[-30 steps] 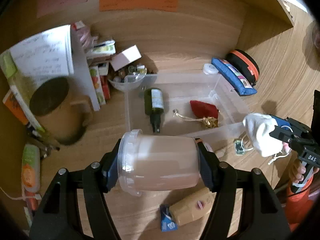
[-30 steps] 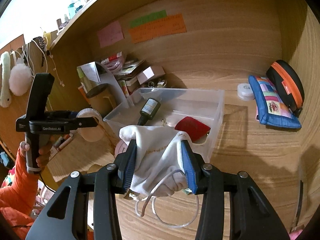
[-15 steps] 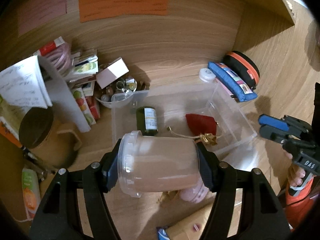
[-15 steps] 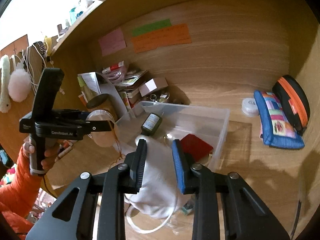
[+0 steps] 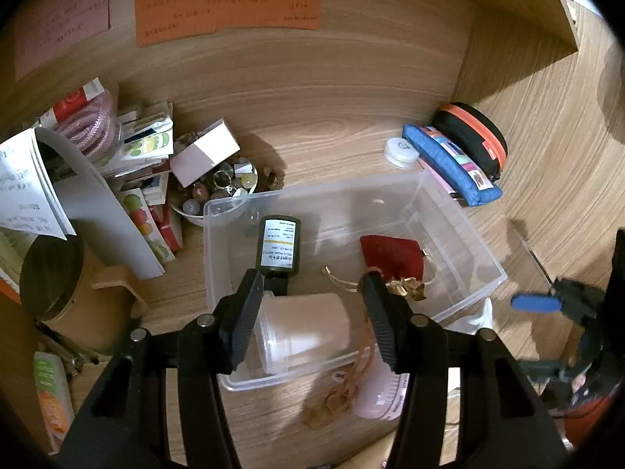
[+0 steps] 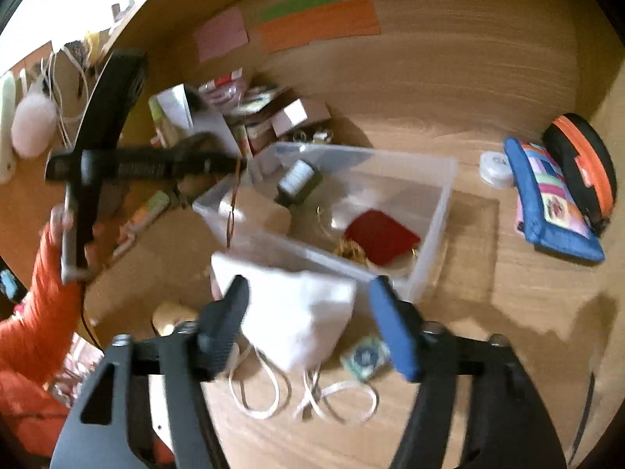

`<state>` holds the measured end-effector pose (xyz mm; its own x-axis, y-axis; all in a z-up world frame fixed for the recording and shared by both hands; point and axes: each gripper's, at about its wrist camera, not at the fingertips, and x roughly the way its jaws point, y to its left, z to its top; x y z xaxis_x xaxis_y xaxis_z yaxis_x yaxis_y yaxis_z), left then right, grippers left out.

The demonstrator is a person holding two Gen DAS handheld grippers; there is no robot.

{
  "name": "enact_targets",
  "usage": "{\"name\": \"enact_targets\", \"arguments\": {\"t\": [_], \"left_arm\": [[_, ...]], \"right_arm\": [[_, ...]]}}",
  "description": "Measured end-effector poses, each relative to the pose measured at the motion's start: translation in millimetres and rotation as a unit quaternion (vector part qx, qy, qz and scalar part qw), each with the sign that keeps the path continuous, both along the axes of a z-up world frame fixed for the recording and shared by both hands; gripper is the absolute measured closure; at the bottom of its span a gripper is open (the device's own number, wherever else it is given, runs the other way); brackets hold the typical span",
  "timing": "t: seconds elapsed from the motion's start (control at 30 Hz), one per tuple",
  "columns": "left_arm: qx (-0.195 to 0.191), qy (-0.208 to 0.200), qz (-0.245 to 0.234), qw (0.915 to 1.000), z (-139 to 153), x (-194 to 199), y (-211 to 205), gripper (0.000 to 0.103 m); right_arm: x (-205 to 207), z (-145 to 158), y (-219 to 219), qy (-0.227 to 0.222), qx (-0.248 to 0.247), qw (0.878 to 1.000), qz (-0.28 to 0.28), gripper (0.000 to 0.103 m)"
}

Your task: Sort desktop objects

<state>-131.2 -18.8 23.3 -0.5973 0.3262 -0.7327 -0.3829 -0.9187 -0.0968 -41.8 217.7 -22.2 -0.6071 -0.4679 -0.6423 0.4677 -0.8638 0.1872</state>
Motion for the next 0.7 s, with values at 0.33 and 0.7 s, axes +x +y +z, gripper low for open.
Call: {"name": "enact_targets", "arguments": {"t": [0.33,0.7], "left_arm": [[-0.013,0.004,-0.01,0.9999,-7.7,15.6,1.9,0.049],[-0.037,0.013,-0.028,0.9988,-18.9,43.1,-1.6,0.037]], "right_arm": [[-24.7,-45.4,-39.4,-0.076,0.039,0.996,0.019,0.035],[-23.6,-43.3,-41.9,-0.035,0.039,0.999,0.003,0.066]]}}
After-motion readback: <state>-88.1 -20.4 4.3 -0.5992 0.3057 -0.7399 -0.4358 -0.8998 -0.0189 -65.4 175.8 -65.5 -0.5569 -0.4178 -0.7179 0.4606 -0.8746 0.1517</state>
